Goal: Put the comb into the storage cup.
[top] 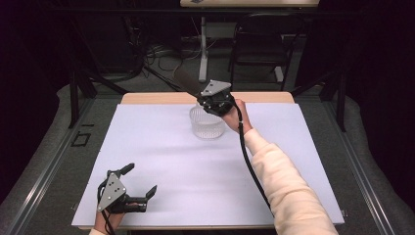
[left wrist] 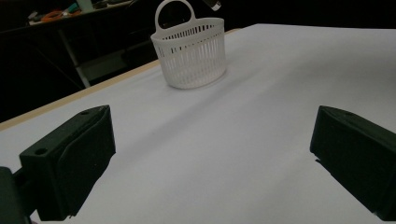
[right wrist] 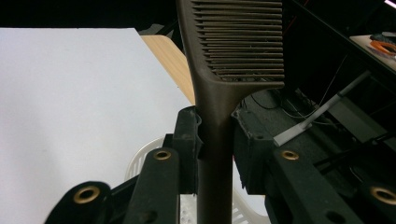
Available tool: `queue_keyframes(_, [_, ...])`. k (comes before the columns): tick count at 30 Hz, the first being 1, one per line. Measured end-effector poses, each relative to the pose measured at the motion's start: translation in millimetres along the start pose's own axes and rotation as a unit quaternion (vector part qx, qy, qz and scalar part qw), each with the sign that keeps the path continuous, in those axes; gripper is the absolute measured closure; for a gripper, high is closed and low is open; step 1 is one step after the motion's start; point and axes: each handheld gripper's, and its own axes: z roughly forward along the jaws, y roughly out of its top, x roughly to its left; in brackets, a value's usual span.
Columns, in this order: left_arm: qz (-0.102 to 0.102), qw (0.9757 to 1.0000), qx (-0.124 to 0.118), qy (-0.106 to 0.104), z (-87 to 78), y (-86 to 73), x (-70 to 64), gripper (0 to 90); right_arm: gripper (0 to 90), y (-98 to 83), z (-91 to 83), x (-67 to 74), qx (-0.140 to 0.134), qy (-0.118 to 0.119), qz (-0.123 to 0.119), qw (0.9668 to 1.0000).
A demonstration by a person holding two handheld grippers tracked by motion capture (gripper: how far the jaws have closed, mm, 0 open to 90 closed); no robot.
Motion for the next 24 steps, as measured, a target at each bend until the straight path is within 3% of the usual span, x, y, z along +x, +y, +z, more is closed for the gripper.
queue_keyframes(24, [0.000, 1.0000, -0.001, -0.001, -0.1, 0.1, 0.0, 0.0, 72.6, -14.9, 17.3, 2.1, 0.012, 0.012, -0.021, 0.9996])
